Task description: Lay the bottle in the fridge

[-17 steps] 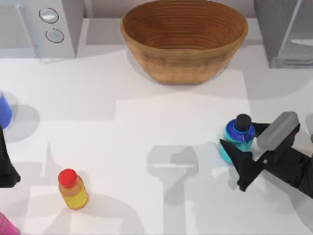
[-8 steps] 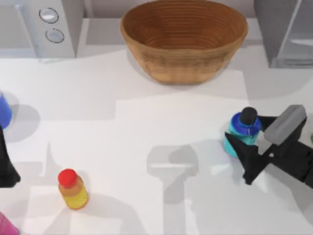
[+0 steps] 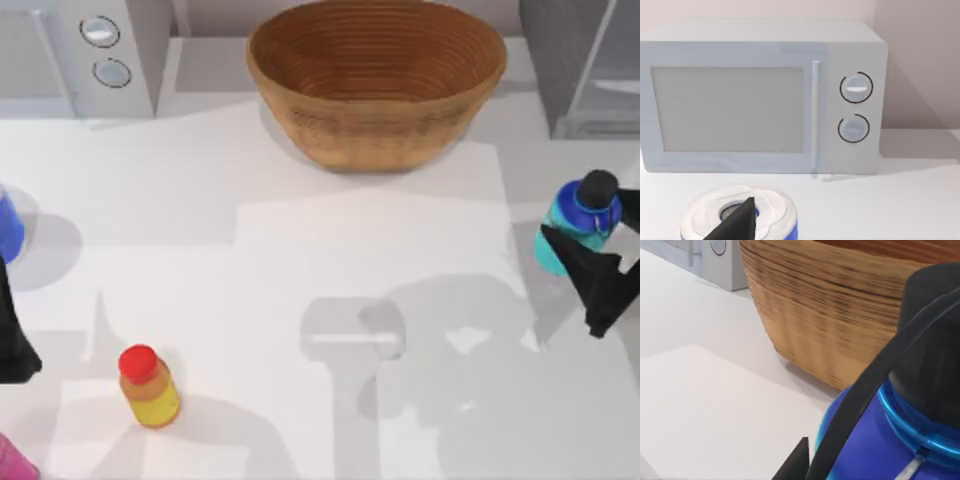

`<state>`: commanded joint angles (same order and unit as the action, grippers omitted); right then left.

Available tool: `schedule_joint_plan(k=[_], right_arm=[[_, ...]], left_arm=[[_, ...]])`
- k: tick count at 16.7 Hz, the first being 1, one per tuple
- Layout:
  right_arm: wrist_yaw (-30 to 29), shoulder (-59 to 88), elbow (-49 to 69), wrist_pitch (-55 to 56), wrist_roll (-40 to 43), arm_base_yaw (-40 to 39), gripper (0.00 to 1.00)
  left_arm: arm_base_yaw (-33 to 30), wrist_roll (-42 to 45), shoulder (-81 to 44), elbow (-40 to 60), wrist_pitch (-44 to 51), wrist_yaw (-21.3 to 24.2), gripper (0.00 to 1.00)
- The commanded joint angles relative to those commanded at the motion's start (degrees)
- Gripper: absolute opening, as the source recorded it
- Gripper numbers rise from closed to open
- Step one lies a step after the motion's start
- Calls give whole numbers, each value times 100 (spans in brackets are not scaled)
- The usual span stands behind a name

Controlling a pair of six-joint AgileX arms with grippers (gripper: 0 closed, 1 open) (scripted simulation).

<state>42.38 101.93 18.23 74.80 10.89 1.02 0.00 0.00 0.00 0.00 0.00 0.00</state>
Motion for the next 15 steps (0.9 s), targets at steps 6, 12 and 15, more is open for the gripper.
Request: schedule_joint_plan(k=[6,12,15], right_arm=[[794,-392,-207,-986,227,727,1],[807,-371,-198,-1012,217,718,1],[648,-715,-219,-1191,167,629,1]], left_arm=[[0,0,0,0,0,0,100],[0,0,0,0,0,0,100],[0,0,0,0,0,0,100]])
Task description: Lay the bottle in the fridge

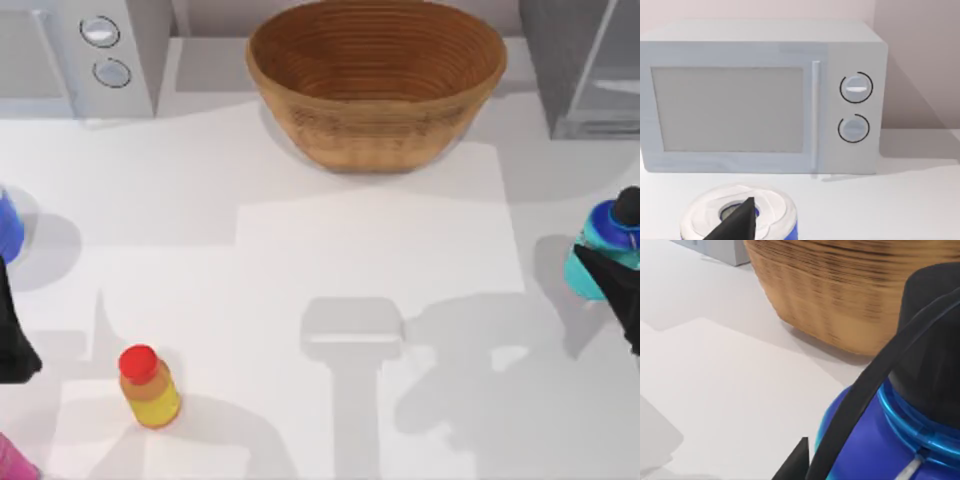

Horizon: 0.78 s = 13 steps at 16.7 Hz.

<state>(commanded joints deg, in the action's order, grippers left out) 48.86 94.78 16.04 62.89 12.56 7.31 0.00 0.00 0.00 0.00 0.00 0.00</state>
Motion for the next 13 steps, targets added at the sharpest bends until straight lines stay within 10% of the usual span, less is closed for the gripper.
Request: schedule_joint_plan(k=[13], right_arm=[[-2613,-5187,-736,-3275,-843,-506,1]], left_arm=[[0,0,0,0,0,0,100]])
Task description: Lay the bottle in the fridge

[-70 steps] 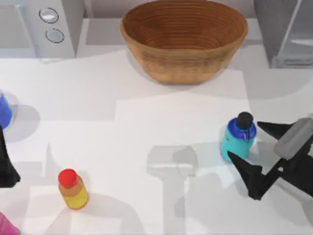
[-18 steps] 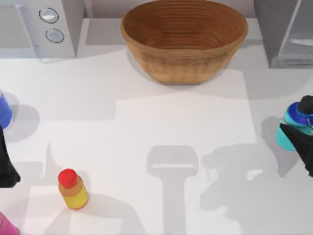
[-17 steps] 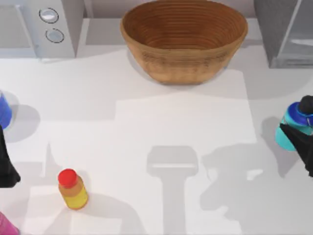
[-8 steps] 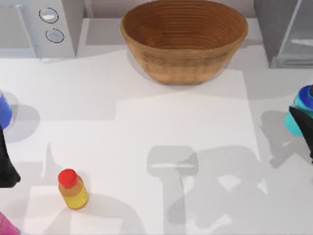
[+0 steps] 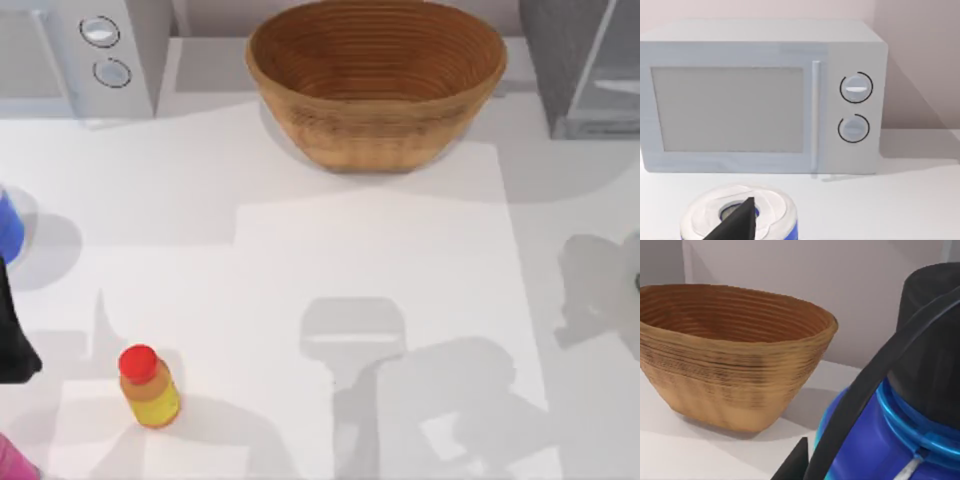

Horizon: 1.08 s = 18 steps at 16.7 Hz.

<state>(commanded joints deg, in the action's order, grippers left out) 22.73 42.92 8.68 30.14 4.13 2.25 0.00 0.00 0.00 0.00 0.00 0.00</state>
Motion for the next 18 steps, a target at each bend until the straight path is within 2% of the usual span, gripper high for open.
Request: schedule_joint_plan(k=[6,10,13,18], right_arm=[[-1371,-2664,-466,-1802,-286,-162,1],[-2016,-3855,-733,-2666,-380,-218,1],[-2253,-4260,-857,-2987,-410,-225,1],[-2261,-4267,-860,-3005,-420,-221,1]], left_arm=[[0,0,0,0,0,0,100],[0,0,0,0,0,0,100],[0,0,0,0,0,0,100],[0,0,0,0,0,0,100]])
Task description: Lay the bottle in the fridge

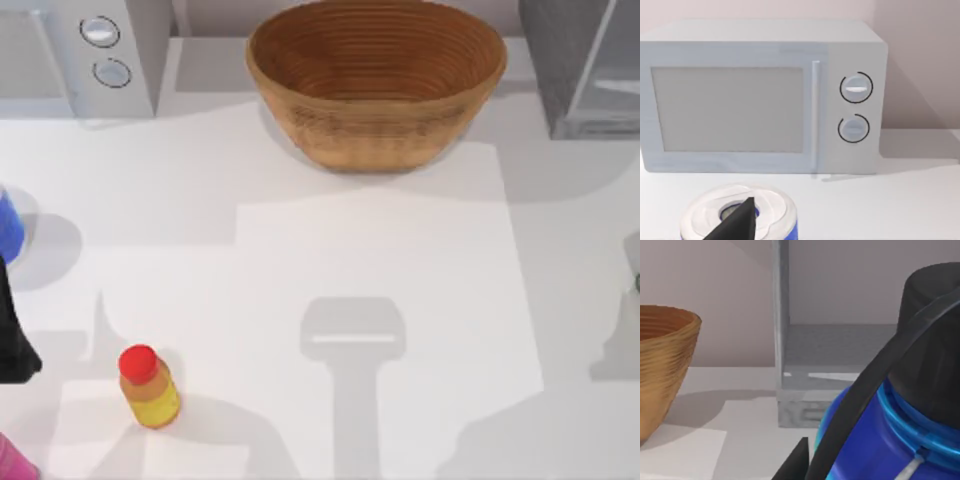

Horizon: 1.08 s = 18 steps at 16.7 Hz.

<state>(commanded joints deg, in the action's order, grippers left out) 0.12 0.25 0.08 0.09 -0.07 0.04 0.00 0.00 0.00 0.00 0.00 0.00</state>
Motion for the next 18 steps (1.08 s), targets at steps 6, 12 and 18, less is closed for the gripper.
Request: schedule_joint_plan(k=[6,12,18], right_arm=[[125,773,399,456,-37,63,1],[432,3242,1551,1785,-99,378,1],[836,6599,3107,3565,-120,814,1]], left_arm=[[0,0,0,0,0,0,100],[0,0,0,0,0,0,100],[0,0,0,0,0,0,100]])
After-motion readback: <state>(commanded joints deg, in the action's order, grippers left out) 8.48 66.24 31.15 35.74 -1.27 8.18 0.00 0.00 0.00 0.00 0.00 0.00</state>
